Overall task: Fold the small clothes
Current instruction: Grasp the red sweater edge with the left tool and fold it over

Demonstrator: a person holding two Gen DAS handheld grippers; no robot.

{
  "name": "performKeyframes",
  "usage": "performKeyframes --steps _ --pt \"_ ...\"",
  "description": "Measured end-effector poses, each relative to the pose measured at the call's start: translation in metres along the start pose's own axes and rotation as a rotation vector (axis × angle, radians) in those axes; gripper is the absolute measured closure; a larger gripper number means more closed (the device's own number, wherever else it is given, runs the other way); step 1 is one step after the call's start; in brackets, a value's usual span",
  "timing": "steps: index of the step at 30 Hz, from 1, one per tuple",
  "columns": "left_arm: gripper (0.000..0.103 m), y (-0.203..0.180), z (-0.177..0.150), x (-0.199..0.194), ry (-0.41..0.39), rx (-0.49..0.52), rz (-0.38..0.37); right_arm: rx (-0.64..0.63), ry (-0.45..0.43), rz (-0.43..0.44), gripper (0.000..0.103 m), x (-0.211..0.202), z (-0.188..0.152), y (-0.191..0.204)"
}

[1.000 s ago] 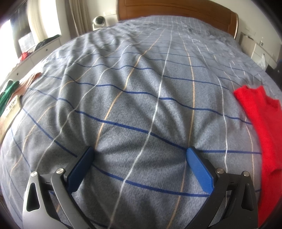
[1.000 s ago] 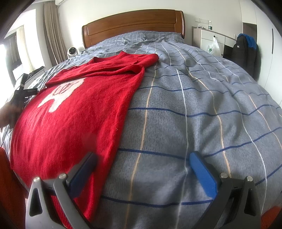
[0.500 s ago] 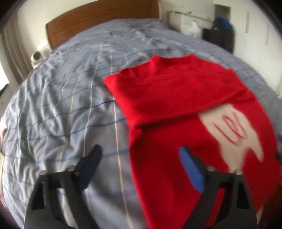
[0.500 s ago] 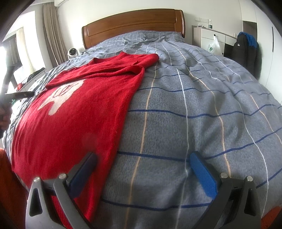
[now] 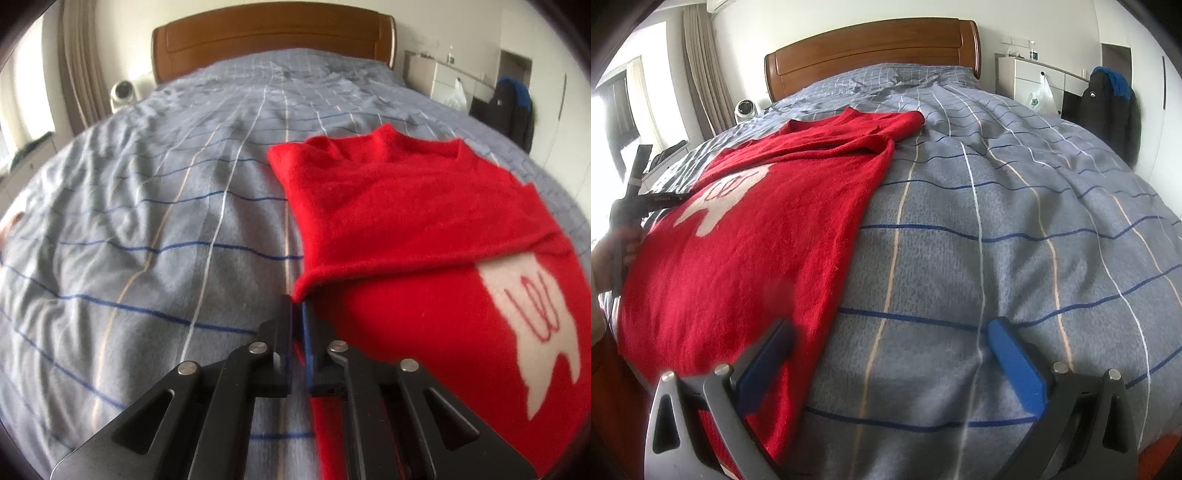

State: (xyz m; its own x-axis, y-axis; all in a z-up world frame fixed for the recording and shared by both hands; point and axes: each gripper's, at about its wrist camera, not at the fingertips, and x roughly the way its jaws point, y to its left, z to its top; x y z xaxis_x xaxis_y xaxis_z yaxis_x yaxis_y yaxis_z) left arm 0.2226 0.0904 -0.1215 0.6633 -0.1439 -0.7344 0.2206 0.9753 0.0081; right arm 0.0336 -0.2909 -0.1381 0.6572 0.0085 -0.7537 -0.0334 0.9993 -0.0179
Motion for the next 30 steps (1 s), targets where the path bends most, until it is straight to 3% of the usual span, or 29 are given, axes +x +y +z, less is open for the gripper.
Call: performKeyframes --steps 2,4,6,12,14,15,16,18,20,25,30 --pt "0.09 0.0 -0.001 -0.004 0.016 0.018 -0.017 0.003 0.0 -0.001 0.0 0.0 0.001 0.0" --pt "0.071 0.003 -0.001 -0.016 0.026 0.023 -0.042 0.005 -0.001 -0.002 0.0 0.0 0.0 0.0" --pt "0.065 0.007 0.004 -0.032 -0.006 0.011 -0.072 0.005 -0.002 -0.001 0.0 0.0 0.0 0.0" --pt "0.064 -0.015 0.048 -0.034 -0.065 0.038 -0.142 0.002 -0.002 -0.003 0.0 0.001 0.001 0.001" --pt "0.075 -0.021 0.051 -0.009 -0.013 0.045 -0.132 0.006 -0.002 -0.005 0.0 0.002 0.002 0.001" --pt "0.097 -0.02 0.046 0.008 0.047 0.036 -0.089 0.008 -0.002 -0.005 0.0 0.002 0.002 0.001" --pt "0.097 -0.014 0.037 0.024 0.103 0.019 -0.061 0.009 -0.002 -0.005 0.0 0.001 0.002 0.001" --pt "0.092 -0.001 0.026 0.028 0.062 -0.019 -0.071 0.008 -0.003 -0.002 0.0 0.001 0.001 0.001" --pt "0.09 0.006 0.026 0.027 0.07 -0.064 -0.094 0.002 -0.003 -0.001 0.0 0.0 0.0 0.001" --pt "0.072 0.017 0.021 0.015 0.064 -0.09 -0.088 -0.005 0.002 0.006 0.0 0.001 0.001 0.0" --pt "0.073 0.033 -0.007 -0.02 0.085 -0.085 -0.038 -0.001 0.005 0.01 0.0 0.001 0.002 -0.002"
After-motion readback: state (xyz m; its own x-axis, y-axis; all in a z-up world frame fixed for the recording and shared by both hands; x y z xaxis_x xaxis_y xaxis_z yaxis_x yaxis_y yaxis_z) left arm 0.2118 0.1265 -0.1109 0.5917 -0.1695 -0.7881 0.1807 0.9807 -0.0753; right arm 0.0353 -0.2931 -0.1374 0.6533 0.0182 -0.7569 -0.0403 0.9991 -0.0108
